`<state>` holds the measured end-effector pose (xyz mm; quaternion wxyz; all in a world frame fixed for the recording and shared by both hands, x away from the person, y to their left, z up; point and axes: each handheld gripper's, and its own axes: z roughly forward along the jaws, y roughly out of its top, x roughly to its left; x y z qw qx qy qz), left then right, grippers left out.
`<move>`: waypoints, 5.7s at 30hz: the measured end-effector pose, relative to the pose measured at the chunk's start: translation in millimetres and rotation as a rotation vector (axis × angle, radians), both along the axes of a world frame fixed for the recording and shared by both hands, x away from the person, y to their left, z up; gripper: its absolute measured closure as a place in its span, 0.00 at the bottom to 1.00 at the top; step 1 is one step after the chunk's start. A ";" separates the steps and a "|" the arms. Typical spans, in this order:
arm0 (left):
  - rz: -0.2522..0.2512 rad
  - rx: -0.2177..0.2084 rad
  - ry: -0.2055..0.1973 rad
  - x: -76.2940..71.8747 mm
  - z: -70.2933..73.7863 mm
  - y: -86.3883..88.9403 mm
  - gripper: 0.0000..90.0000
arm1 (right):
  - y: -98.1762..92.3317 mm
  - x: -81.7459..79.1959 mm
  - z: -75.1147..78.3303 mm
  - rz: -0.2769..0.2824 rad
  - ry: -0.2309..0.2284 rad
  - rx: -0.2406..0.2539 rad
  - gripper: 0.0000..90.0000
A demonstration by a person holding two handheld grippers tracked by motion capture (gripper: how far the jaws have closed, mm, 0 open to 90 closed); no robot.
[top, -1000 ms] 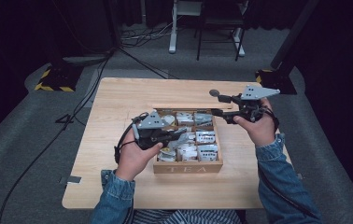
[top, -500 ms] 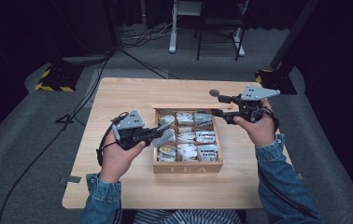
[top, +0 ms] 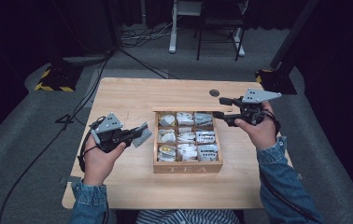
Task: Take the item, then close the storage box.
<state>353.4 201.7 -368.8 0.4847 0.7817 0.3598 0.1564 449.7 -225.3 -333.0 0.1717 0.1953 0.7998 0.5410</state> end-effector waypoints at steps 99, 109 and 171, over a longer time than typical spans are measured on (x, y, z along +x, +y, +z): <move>0.390 0.155 0.191 23.6 -99.8 88.6 0.34 | -1.0 -21.0 -6.1 0.026 0.028 -0.103 0.42; 0.398 0.232 0.208 27.1 -113.6 92.6 0.32 | 2.2 -29.8 -6.3 0.058 0.051 -0.161 0.43; 0.342 0.259 0.258 32.7 -127.5 87.3 0.30 | 39.9 -46.5 -41.9 0.217 0.063 -0.551 0.22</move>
